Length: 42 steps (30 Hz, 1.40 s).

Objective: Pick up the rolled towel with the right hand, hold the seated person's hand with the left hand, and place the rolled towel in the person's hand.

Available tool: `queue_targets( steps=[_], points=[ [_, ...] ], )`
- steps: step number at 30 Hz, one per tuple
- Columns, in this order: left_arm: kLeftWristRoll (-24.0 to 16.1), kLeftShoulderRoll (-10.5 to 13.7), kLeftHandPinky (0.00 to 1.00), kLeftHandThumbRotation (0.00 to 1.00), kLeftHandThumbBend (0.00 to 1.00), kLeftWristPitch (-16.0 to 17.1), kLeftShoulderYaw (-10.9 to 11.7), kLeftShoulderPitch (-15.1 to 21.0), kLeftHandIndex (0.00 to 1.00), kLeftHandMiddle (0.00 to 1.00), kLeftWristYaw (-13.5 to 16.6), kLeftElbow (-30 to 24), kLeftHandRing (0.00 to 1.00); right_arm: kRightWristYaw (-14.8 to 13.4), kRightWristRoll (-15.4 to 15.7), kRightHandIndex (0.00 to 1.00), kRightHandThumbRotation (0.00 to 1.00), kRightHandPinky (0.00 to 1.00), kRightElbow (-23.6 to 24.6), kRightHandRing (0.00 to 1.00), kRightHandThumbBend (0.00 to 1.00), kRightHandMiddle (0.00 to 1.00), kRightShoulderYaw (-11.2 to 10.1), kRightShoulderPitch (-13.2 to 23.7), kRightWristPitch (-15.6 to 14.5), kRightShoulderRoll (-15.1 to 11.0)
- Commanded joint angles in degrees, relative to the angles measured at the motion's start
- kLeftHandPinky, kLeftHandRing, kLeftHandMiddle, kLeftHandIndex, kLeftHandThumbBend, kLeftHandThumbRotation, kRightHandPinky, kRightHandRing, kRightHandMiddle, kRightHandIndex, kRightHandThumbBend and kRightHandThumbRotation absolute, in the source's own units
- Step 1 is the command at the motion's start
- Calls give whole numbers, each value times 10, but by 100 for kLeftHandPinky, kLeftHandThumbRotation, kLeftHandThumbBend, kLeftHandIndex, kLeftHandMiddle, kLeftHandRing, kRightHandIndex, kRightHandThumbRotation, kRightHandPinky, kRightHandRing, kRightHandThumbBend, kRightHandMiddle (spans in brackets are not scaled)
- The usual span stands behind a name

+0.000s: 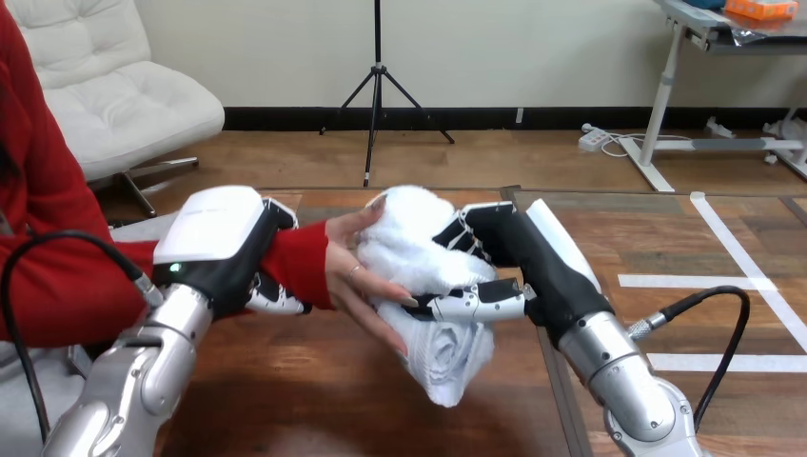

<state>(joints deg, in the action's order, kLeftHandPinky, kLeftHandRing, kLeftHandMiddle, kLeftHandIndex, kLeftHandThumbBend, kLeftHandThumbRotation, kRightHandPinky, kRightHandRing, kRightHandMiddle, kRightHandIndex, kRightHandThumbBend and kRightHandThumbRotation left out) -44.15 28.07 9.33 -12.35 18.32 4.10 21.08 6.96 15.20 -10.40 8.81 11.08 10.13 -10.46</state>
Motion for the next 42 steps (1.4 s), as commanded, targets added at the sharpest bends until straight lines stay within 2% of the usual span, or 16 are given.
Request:
queue_targets(
  steps=[1, 29, 42],
  points=[
    [25, -21, 23, 0, 72, 35, 10, 125, 36, 34, 36, -30, 28, 7, -38, 41, 0, 25, 117, 30, 70, 36, -2, 39, 27, 23],
    [33, -21, 25, 0, 71, 29, 5, 120, 36, 35, 25, -38, 29, 26, -57, 41, 0, 24, 156, 29, 71, 36, 4, 28, 0, 21],
    [46, -24, 25, 0, 72, 26, 4, 108, 36, 36, 15, -46, 29, 40, -65, 41, 0, 23, 161, 28, 72, 35, 2, 26, -26, 17]
  ],
)
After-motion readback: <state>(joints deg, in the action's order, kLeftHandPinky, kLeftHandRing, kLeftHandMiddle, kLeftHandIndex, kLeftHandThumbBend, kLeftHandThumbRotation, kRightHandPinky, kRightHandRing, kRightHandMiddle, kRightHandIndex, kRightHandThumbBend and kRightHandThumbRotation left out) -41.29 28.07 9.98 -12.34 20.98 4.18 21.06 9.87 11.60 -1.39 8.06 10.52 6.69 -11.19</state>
